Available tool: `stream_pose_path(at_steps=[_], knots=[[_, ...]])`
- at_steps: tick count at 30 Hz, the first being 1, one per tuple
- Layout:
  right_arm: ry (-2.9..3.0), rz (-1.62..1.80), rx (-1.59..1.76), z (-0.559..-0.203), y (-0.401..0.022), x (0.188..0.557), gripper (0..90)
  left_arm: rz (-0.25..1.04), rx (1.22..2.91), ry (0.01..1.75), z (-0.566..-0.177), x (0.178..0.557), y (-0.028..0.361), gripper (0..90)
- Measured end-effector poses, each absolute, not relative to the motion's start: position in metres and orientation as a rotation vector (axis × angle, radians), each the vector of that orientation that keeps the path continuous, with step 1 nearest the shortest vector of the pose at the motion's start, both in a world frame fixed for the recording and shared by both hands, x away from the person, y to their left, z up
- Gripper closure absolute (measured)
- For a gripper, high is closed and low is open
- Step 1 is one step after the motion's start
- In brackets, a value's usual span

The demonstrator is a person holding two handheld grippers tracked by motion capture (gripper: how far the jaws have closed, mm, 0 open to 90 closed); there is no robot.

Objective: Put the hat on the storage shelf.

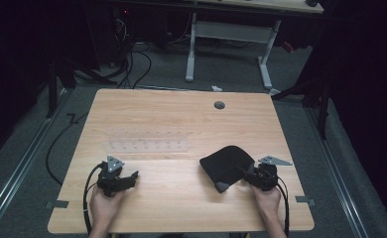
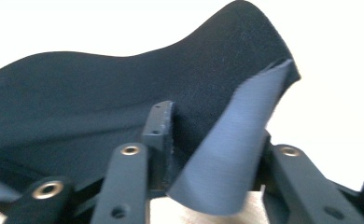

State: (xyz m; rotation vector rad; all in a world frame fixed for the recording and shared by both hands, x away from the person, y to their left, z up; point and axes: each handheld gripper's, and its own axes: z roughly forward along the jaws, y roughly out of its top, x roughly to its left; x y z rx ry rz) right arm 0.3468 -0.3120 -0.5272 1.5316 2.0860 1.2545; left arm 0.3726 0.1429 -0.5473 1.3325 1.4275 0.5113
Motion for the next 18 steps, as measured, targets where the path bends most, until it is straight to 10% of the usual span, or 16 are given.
stream_pose_path(at_steps=[18], knots=[[2.15,1.384,1.398,-0.516,-0.317,0.331,84.8,0.509,1.333,1.426,-0.547,0.373,0.143,27.5]])
